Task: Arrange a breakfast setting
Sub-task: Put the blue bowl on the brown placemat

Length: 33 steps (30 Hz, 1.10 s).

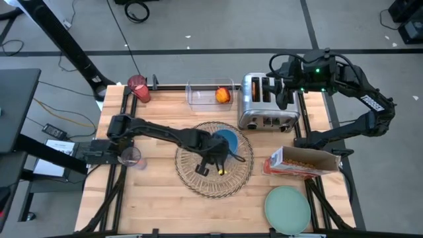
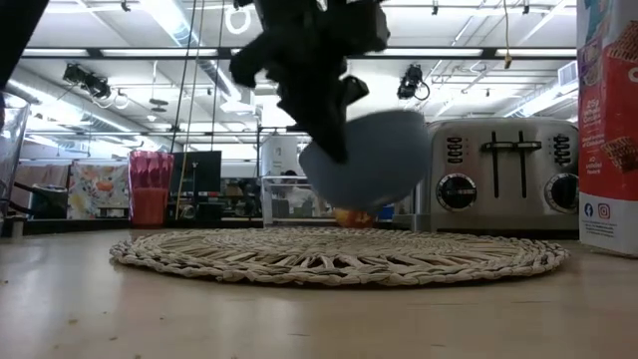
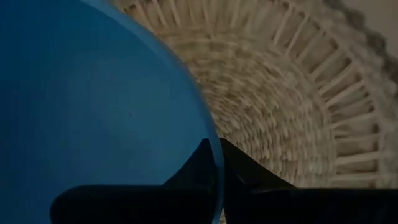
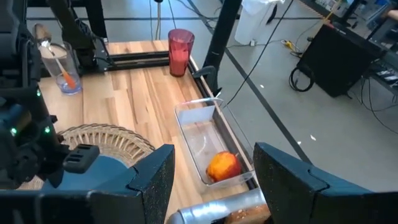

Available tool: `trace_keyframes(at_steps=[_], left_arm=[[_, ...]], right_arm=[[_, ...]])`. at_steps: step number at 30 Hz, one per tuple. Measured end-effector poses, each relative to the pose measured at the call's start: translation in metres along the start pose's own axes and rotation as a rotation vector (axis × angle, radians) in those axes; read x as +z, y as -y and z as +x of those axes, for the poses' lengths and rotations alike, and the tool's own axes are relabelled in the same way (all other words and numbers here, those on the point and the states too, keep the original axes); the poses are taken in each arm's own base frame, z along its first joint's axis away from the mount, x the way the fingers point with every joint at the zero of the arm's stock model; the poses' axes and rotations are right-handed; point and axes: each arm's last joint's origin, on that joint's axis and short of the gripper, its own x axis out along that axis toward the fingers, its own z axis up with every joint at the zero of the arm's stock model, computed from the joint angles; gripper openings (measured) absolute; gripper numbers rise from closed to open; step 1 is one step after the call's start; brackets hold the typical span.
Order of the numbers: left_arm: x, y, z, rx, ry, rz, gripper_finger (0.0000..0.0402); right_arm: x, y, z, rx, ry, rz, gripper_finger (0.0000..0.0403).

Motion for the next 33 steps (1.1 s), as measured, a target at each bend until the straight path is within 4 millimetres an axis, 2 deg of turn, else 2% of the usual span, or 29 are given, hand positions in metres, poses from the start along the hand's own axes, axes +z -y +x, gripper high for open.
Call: trace_keyframes(at_steps=[6,12,25,33], left_arm=[[-0.005,-0.007,0.016,0.002,-0.037,0.036,0.0013],[-0.015,-0.018,0.017,0.006,-0.090,0.021,0.0013],[-0.017,-0.017,0.026,-0.007,-0.106,0.076,0.0014],[-0.015,-0.013,0.026,-0.013,-0.109,0.090,0.0035]], right_arm=[[0.000,0.000,0.000,0.000,-0.001,0.048,0.0224],[0.000,0.000,0.000,0.000,-0.001,0.064,0.0224],[0.000,0.000,0.000,0.008,-0.002,0.087,0.0224],[0.000,0.000,0.000,0.008,-0.001,0.090,0.0224]])
